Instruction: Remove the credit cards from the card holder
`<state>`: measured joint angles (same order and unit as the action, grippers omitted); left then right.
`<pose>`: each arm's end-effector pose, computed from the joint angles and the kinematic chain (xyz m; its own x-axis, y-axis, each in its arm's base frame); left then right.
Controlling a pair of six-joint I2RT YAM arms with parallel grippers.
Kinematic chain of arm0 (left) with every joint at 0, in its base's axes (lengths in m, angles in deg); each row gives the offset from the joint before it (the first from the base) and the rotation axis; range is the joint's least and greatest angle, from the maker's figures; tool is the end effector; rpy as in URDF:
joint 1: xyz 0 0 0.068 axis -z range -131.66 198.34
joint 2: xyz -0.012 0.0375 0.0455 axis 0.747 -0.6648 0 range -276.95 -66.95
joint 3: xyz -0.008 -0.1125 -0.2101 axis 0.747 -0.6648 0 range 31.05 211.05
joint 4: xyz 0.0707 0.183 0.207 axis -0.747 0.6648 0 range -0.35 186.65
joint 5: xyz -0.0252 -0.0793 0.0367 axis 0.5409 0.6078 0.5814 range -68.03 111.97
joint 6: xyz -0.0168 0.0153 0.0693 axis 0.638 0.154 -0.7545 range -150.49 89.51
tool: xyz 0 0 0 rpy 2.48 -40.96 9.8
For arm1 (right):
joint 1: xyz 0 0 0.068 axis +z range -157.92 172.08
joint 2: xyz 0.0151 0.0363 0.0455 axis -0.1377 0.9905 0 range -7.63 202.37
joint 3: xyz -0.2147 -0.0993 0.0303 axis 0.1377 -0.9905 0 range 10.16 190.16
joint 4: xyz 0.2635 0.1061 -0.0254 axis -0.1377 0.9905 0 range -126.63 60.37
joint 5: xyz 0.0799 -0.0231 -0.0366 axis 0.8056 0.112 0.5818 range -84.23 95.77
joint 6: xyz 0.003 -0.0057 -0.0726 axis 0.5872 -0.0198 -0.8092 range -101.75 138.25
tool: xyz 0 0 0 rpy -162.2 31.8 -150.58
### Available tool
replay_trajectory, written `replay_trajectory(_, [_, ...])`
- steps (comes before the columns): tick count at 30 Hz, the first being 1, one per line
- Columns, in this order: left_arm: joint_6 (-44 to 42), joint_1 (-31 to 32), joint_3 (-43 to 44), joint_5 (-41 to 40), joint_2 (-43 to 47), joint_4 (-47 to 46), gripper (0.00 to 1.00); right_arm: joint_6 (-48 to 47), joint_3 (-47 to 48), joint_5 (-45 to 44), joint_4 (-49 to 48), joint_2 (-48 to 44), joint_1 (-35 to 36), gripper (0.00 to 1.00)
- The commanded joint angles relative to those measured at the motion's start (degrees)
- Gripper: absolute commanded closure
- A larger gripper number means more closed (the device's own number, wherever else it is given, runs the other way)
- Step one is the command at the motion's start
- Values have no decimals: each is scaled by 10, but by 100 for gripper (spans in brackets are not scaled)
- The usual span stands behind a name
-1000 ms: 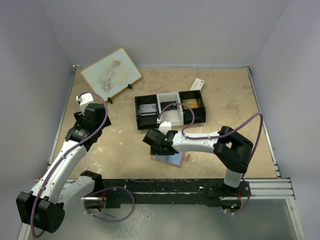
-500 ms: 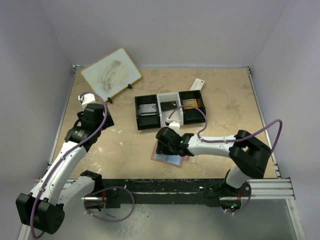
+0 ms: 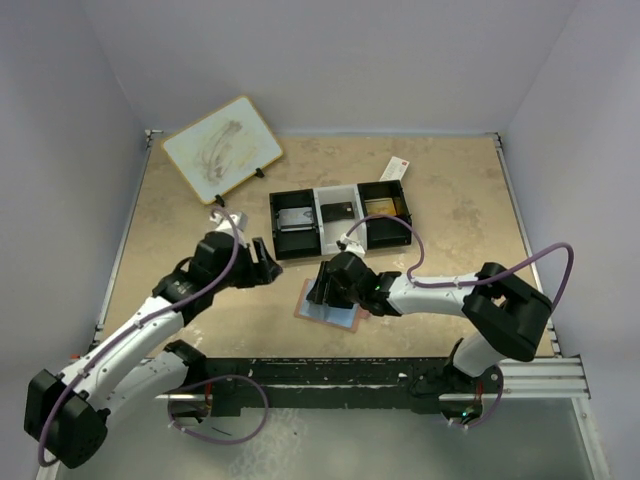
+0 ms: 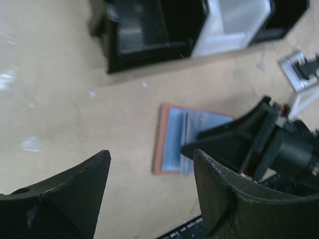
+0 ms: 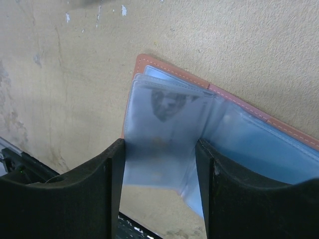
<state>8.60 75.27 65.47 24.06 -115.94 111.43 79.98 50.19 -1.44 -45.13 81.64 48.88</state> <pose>0.2265 -0.1175 0.1960 -0.7120 -0.3449 -0.6116 0.0386 0.8505 -0.5246 0.1928 0.2808 0.0889 -0.8545 0.2899 -0.4309 -0.0537 0.7759 0.6285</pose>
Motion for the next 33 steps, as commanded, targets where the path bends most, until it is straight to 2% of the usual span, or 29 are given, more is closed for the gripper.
replay_trajectory(1, [59, 86, -28, 13, -14, -88, 36, 9, -23, 31, 5, 29, 0, 47])
replay_trajectory(6, [86, 125, -55, -16, -20, -114, 36, 9, -19, 28, 14, 31, 0, 43])
replay_trajectory(16, [82, 149, -59, 8, -80, -135, 39, 10, -15, 29, 18, 35, 0, 38])
replay_trajectory(22, [102, 168, -62, -52, -69, -130, 43, -1, 21, -9, 71, 50, 0, 34])
replay_trajectory(25, [106, 168, -59, -80, -54, -113, 45, -12, 35, -22, 79, 61, 2, 48])
replay_trajectory(28, [108, 168, -58, -91, -42, -102, 47, -7, 33, -20, 78, 64, 2, 40])
replay_trajectory(33, [117, 168, -57, -119, -24, -78, 49, -12, 72, -46, 133, 78, 10, 28])
